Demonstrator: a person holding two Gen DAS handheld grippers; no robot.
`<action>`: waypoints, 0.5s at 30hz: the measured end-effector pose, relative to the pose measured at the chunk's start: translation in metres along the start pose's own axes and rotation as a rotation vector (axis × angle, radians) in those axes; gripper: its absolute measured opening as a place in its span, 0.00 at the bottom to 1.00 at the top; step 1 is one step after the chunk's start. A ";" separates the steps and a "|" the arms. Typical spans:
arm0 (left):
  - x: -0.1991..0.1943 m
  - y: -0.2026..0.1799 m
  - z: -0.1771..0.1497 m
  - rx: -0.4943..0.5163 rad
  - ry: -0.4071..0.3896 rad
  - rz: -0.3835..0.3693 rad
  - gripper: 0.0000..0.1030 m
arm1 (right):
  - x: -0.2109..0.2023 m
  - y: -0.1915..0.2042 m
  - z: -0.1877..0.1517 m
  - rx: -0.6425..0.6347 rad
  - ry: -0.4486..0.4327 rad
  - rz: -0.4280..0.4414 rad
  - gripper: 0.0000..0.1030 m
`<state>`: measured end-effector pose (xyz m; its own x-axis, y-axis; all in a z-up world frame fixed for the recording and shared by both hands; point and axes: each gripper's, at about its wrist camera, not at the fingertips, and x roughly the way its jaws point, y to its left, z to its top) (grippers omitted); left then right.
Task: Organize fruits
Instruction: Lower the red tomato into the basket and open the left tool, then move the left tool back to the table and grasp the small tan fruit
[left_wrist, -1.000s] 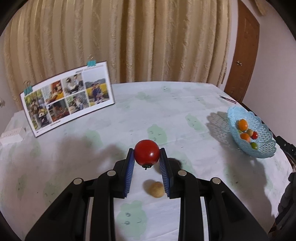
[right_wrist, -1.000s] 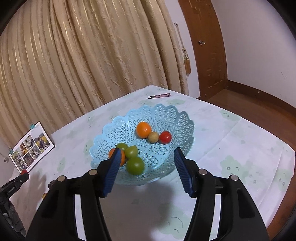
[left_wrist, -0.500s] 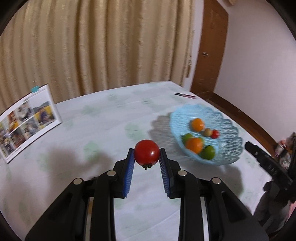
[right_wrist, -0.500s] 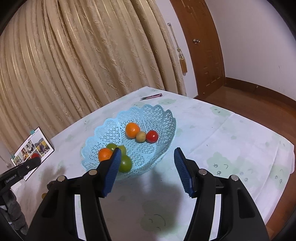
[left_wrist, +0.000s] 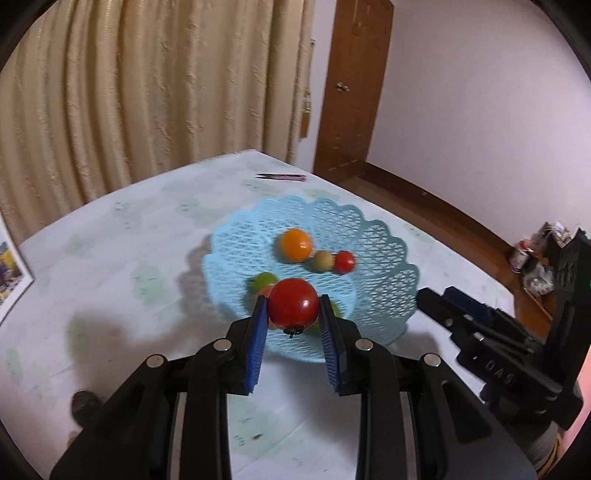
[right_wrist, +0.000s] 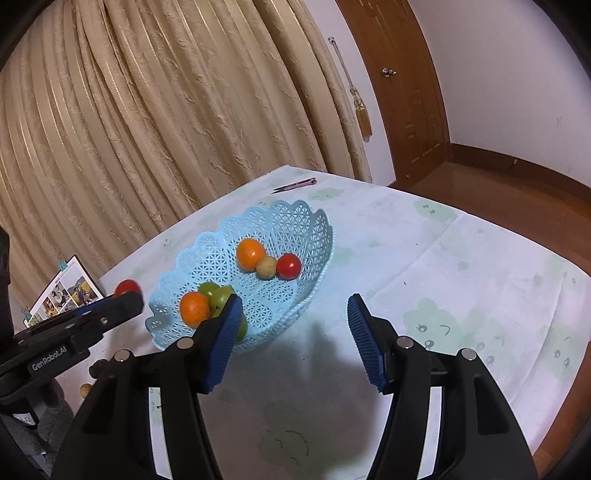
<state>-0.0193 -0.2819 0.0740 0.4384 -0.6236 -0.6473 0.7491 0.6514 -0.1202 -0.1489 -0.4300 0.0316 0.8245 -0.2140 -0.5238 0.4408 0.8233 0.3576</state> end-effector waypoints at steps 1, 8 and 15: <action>0.002 -0.001 0.001 -0.001 0.002 -0.010 0.28 | 0.000 -0.001 0.000 0.002 0.001 0.001 0.59; 0.001 0.004 0.003 -0.028 -0.026 -0.005 0.56 | 0.001 -0.001 0.001 0.013 -0.004 0.004 0.59; -0.021 0.031 0.003 -0.068 -0.066 0.087 0.67 | -0.001 0.006 -0.001 0.009 -0.004 0.013 0.60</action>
<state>-0.0039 -0.2500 0.0858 0.5337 -0.5894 -0.6065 0.6727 0.7304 -0.1178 -0.1477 -0.4241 0.0338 0.8319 -0.2050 -0.5157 0.4327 0.8215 0.3714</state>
